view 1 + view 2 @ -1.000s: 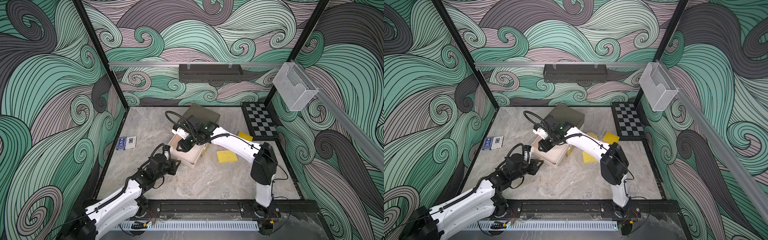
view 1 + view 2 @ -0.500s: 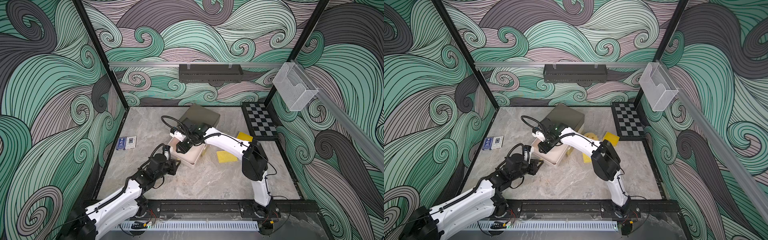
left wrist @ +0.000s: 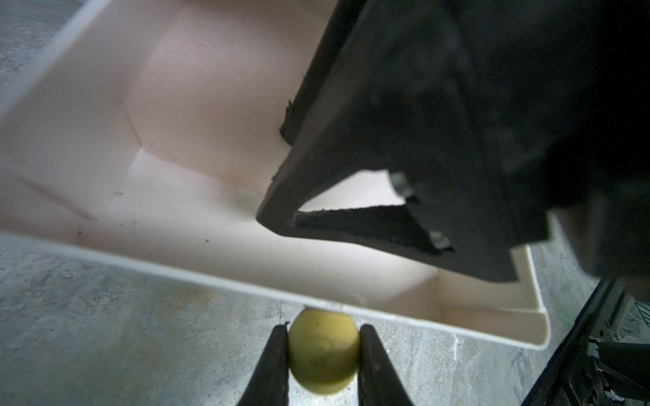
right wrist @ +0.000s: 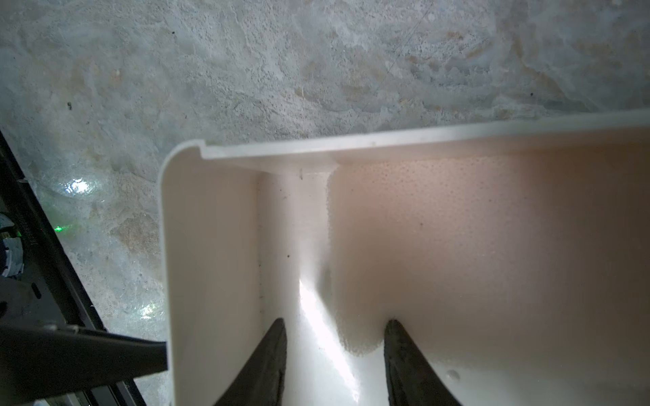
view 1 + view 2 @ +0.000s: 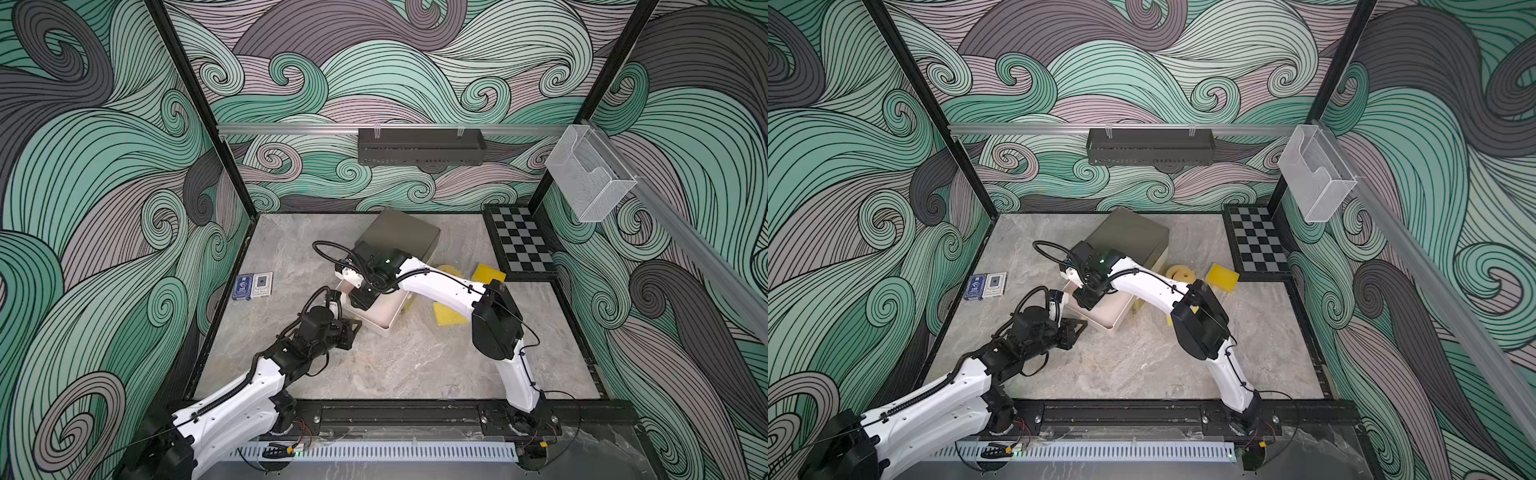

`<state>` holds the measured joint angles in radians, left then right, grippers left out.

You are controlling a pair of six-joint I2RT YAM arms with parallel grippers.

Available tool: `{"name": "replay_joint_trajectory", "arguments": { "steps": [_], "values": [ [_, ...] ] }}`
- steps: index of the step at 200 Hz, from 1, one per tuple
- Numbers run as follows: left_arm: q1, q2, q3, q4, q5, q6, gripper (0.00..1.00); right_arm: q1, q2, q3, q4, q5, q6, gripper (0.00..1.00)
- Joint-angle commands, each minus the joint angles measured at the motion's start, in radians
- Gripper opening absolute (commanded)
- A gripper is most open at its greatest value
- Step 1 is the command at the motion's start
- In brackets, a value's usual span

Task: Take the sponge out of the drawer
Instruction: Pick up the sponge from the drawer.

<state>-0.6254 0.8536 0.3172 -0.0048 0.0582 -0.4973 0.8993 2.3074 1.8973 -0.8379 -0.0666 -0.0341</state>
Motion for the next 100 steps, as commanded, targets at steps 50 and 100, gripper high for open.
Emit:
{"name": "replay_joint_trajectory", "arguments": {
  "steps": [50,100],
  "values": [
    [-0.005,0.011,0.036,-0.053,0.001,0.017,0.16,-0.003,0.077,0.078,0.016,0.081,0.035,0.27],
    [-0.005,0.017,0.032,-0.040,0.003,0.015,0.16,-0.005,0.041,0.048,0.016,0.083,0.049,0.00]
  ]
}}
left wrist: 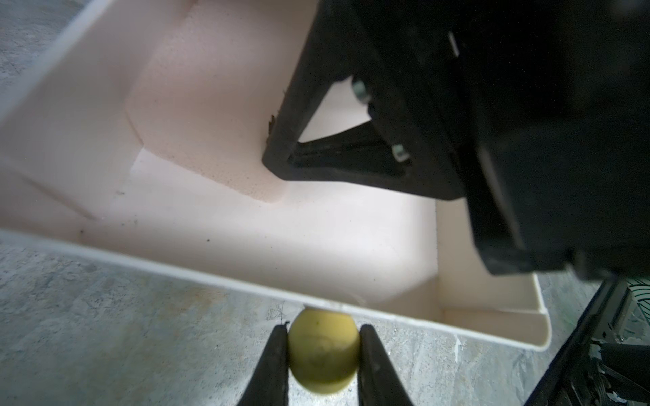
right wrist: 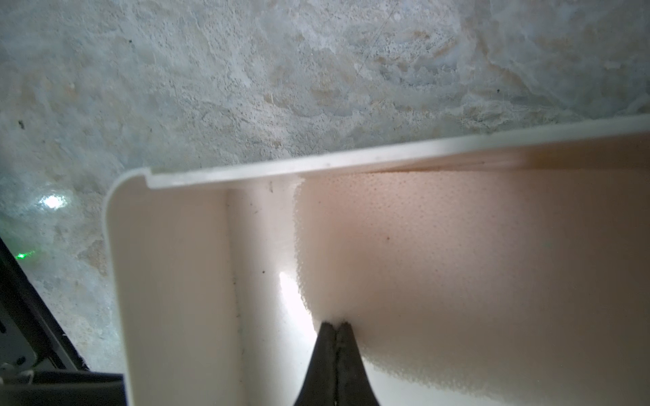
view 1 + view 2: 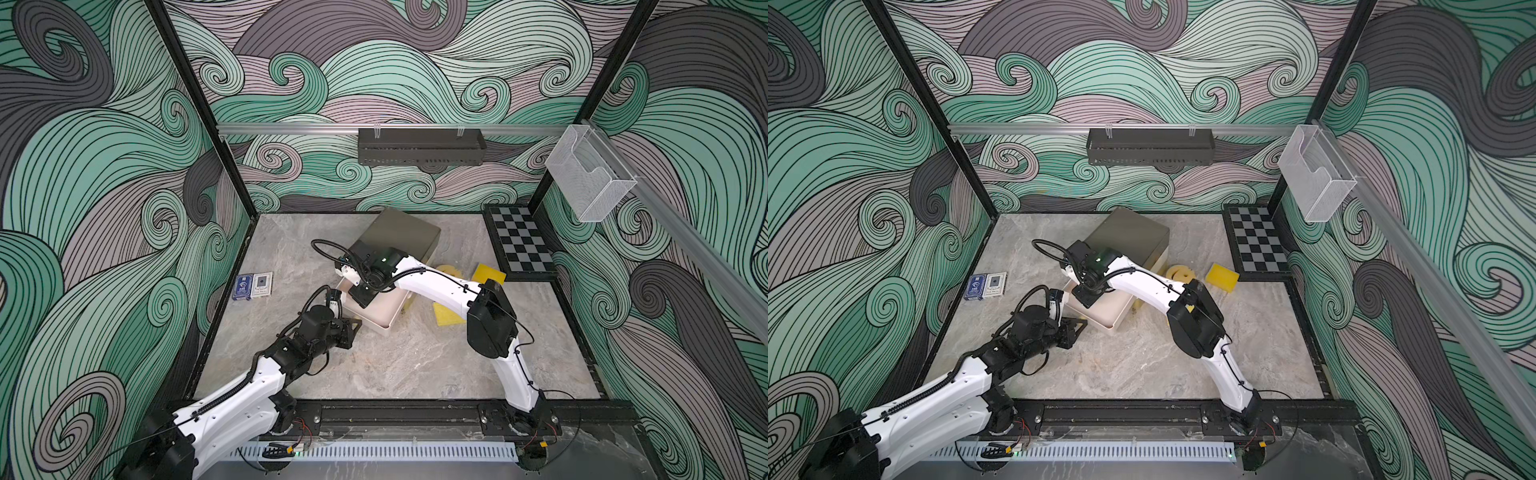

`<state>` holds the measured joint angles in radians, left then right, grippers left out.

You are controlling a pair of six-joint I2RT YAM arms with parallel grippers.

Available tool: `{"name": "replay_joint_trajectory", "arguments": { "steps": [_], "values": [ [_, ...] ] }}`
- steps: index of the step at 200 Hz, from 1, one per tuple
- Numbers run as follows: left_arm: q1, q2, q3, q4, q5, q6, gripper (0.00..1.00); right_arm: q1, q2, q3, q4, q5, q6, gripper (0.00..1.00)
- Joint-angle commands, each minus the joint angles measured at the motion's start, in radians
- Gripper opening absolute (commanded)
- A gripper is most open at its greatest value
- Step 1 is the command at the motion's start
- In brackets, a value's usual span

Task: Take the sponge out of the drawer
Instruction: Pick up the sponge from the drawer, then place the sponge at the center of the board.

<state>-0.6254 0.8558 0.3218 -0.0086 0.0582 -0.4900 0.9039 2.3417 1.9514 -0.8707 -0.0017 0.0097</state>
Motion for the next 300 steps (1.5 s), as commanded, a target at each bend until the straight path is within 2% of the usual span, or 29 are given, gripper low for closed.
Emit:
{"name": "replay_joint_trajectory", "arguments": {
  "steps": [1,98,137,165,181,202,226,241,266,300],
  "values": [
    [-0.005,0.014,0.028,-0.037,0.003,0.008,0.16,-0.010,0.005,-0.007,0.049,0.018,0.006,0.00],
    [-0.005,0.036,0.027,-0.001,-0.023,0.013,0.16,-0.007,-0.428,-0.279,0.085,-0.195,0.047,0.00],
    [-0.005,0.061,0.038,0.022,-0.020,0.017,0.16,-0.002,-0.655,-0.432,0.088,-0.213,0.100,0.00],
    [-0.005,0.065,0.043,0.028,-0.022,0.024,0.16,-0.028,-0.834,-0.537,0.054,-0.148,0.125,0.00],
    [-0.005,0.065,0.042,0.033,-0.020,0.021,0.16,-0.091,-0.934,-0.586,0.019,-0.096,0.144,0.00],
    [-0.005,0.065,0.044,0.041,-0.017,0.022,0.16,-0.244,-1.043,-0.697,0.018,-0.098,0.183,0.00],
    [-0.005,0.065,0.049,0.042,-0.013,0.029,0.16,-0.405,-1.088,-0.808,0.028,-0.064,0.217,0.00],
    [-0.005,0.065,0.051,0.043,-0.014,0.031,0.16,-0.507,-1.070,-0.867,0.044,-0.025,0.242,0.00],
    [-0.005,0.070,0.054,0.045,-0.014,0.031,0.15,-0.671,-0.989,-0.943,0.101,-0.045,0.252,0.00],
    [-0.005,0.088,0.067,0.047,-0.008,0.038,0.16,-0.763,-0.824,-0.957,0.149,0.005,0.251,0.00]
  ]
}}
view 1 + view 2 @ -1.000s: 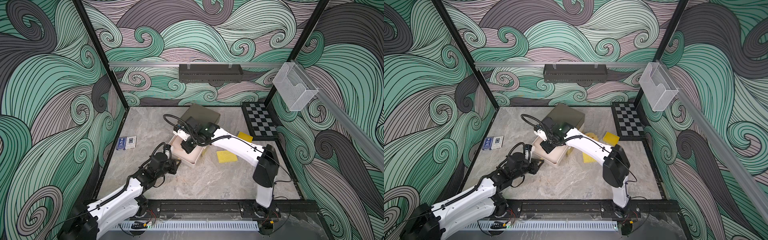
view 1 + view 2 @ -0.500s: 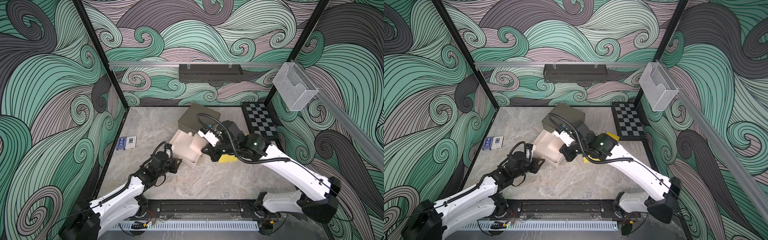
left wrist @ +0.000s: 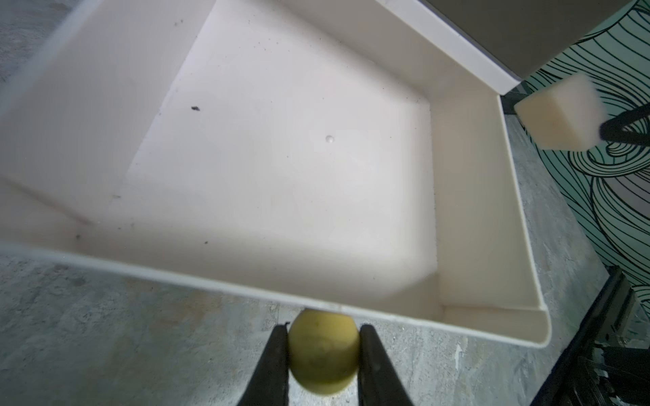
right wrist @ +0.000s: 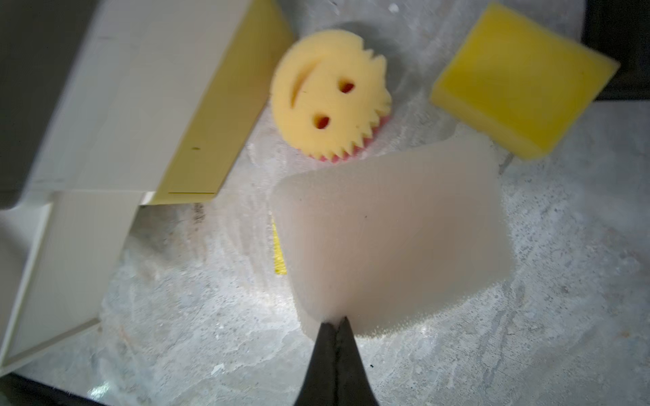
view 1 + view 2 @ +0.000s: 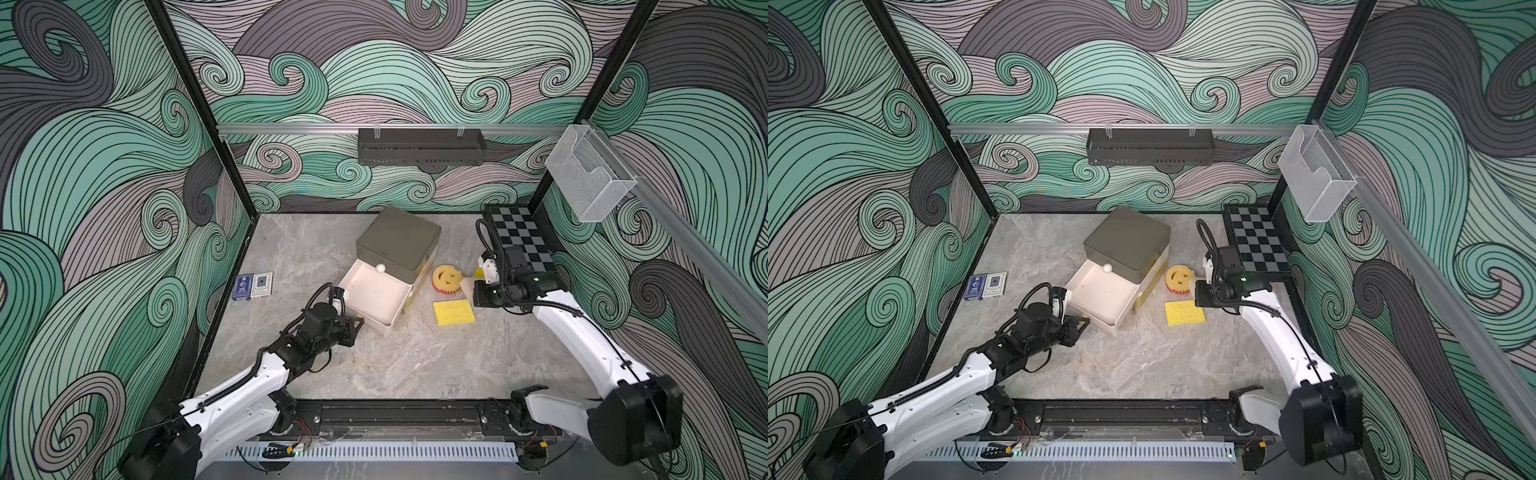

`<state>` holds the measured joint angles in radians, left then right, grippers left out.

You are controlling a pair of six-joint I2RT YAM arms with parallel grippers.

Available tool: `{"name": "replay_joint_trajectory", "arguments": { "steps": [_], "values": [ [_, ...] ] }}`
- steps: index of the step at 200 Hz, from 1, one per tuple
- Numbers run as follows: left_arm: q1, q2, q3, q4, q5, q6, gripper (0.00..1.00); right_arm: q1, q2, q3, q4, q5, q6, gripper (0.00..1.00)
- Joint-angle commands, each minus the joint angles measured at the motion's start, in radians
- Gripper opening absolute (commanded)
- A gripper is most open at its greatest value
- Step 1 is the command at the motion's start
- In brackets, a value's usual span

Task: Take the sponge out of the drawer
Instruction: Place the sponge at the center of the board.

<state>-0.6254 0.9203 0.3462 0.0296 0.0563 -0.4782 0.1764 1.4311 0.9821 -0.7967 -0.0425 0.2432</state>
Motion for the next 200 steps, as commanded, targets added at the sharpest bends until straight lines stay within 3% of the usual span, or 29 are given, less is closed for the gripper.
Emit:
{"name": "replay_joint_trajectory", "arguments": {
  "steps": [1,62,111,127,158,178,200],
  "values": [
    [-0.005,0.024,0.043,0.009,-0.006,0.027,0.16,-0.038,0.094,0.012,0.075,0.047,0.018,0.00],
    [-0.005,0.032,0.051,0.007,-0.006,0.031,0.16,-0.090,0.277,-0.018,0.132,0.101,0.050,0.00],
    [-0.005,0.020,0.045,-0.005,-0.006,0.028,0.16,-0.149,0.309,-0.047,0.172,0.072,0.076,0.00],
    [-0.005,0.014,0.043,-0.010,-0.011,0.028,0.16,-0.150,0.309,-0.044,0.177,0.055,0.075,0.20],
    [-0.005,0.015,0.043,-0.018,-0.015,0.027,0.16,-0.120,0.210,-0.007,0.168,0.004,0.055,0.41],
    [-0.005,0.019,0.044,-0.013,-0.016,0.022,0.16,-0.091,0.134,0.048,0.160,-0.048,0.038,0.49],
    [-0.005,0.019,0.054,-0.023,-0.015,0.022,0.16,-0.074,0.093,0.122,0.182,-0.168,0.010,0.69]
  ]
}}
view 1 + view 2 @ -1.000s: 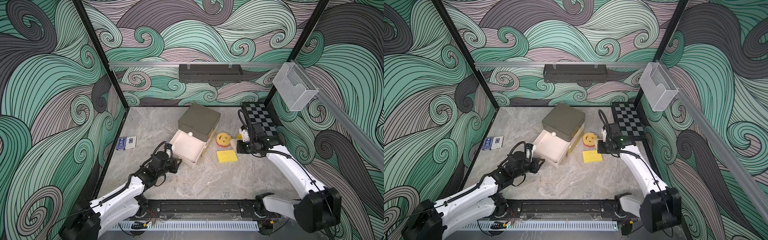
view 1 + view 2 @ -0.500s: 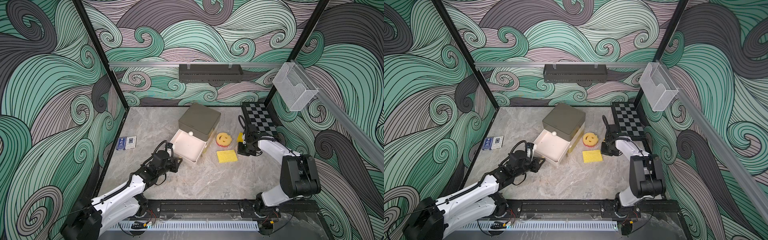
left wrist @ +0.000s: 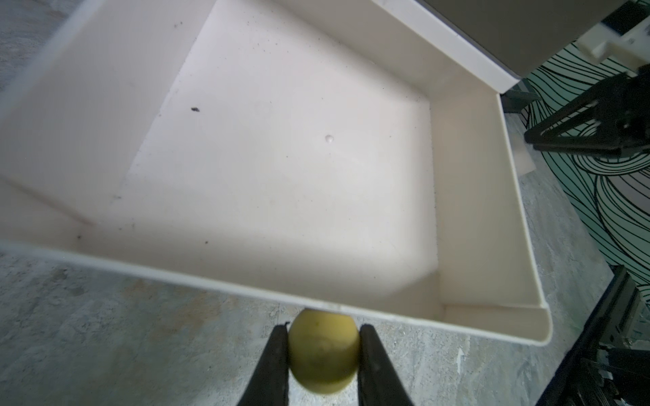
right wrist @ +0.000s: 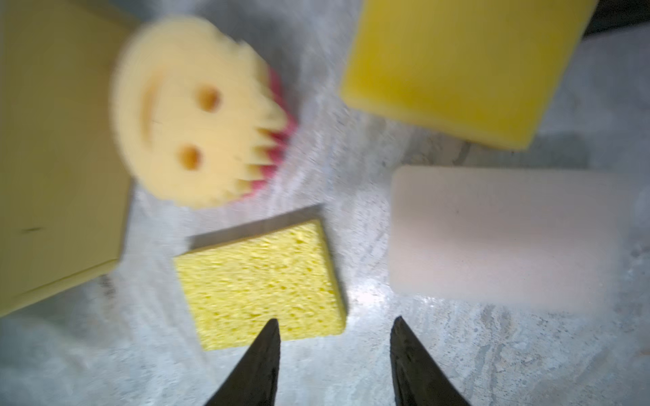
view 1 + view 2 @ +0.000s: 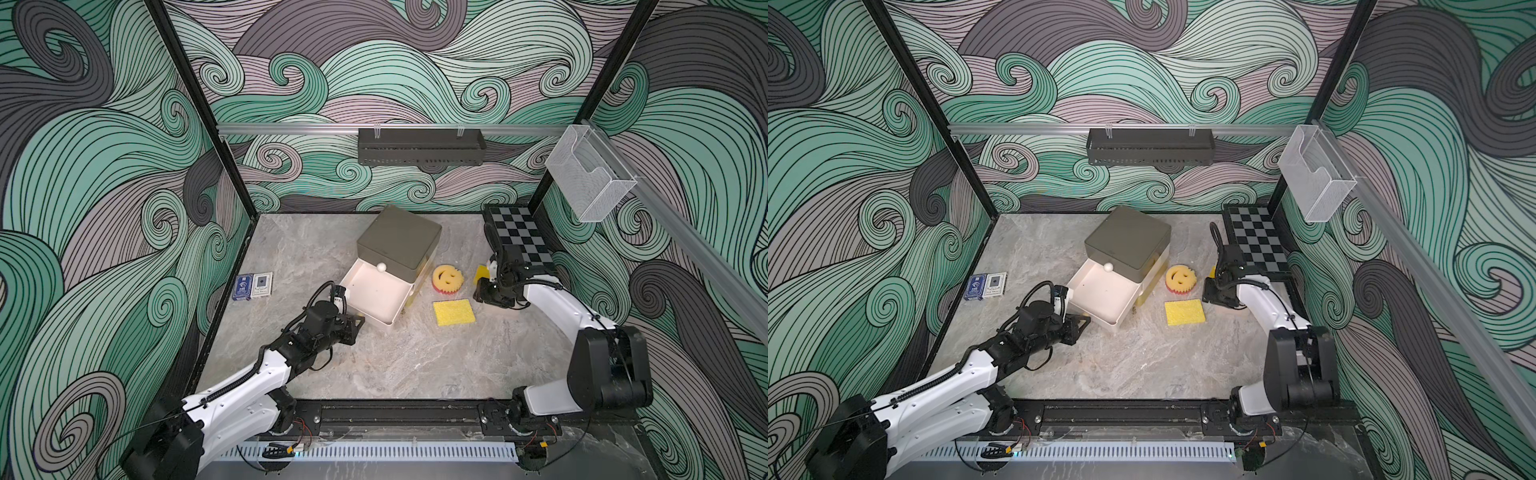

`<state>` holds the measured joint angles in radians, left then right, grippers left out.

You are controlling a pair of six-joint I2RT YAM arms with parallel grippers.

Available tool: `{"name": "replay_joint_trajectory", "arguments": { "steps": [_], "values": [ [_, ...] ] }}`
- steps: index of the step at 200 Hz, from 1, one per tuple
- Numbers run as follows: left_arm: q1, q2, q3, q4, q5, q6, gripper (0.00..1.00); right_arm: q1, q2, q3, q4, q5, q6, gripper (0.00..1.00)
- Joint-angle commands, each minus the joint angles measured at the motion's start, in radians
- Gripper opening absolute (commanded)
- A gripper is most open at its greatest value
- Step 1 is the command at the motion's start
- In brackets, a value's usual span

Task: Take the sponge out of the drawer
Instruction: Place the sponge at the center of the board, then close the drawer in the storage box.

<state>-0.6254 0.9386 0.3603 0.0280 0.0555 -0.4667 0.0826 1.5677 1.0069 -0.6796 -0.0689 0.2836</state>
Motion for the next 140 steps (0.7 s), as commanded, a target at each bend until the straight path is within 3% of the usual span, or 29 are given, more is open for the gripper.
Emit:
{"name": "replay_joint_trajectory", "arguments": {
  "steps": [1,32,48,140],
  "values": [
    [-0.005,0.000,0.039,-0.023,-0.015,0.011,0.16,0.020,-0.044,0.100,0.069,-0.151,-0.032,0.70],
    [-0.005,-0.006,0.045,-0.034,-0.018,0.011,0.16,0.021,0.015,0.232,0.140,-0.422,-0.081,0.74],
    [-0.005,-0.016,0.041,-0.033,-0.024,0.003,0.16,0.022,0.073,0.298,0.196,-0.503,-0.072,0.73],
    [-0.005,-0.017,0.093,-0.086,-0.020,0.023,0.16,0.040,0.440,0.707,0.206,-0.632,-0.083,0.71]
  ]
}}
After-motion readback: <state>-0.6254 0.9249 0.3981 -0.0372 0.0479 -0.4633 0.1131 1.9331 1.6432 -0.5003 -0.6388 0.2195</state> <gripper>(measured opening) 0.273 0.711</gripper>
